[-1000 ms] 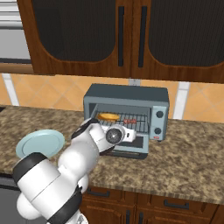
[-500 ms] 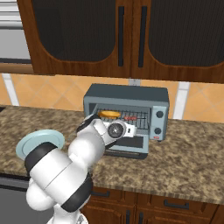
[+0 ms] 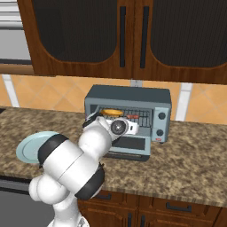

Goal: Pick up the kebab skewer and baguette bread, and place them inside the toaster oven. Close the toaster oven door and start by setting the timer.

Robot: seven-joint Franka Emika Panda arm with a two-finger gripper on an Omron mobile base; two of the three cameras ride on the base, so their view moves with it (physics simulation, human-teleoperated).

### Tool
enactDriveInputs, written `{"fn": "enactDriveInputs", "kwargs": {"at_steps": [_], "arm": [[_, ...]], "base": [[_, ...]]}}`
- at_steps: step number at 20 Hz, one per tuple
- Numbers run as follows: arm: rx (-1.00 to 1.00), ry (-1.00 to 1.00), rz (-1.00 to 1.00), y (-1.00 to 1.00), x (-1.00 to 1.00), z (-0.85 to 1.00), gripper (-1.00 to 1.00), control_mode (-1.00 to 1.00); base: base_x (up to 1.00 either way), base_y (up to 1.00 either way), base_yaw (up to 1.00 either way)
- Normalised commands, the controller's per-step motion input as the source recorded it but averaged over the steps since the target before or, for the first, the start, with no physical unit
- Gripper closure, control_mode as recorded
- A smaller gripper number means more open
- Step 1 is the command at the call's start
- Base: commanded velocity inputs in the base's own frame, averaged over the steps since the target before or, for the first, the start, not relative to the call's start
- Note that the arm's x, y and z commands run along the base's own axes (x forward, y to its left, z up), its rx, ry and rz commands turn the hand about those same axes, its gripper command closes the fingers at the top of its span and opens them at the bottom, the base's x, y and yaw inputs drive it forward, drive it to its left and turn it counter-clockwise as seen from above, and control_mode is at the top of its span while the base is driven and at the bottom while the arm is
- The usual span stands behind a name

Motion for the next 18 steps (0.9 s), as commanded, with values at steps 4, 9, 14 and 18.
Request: {"fn": "enactDriveInputs", "kwargs": {"at_steps": [4,9,14,18], "arm": [[0.0,-0.04,0.01,0.0,0.21,0.0,-1.0,-1.0],[0.0,-0.04,0.01,0.0,0.22,0.0,-1.0,-1.0],[0.0,-0.03,0.01,0.0,0.2,0.0,-1.0,-1.0],[0.0,-0.01,0.01,0.0,0.12,0.0,-1.0,-1.0]], "base": [[0.0,0.0,0.0],[0.0,0.0,0.0],[0.0,0.0,0.0],[0.0,0.0,0.0]]}}
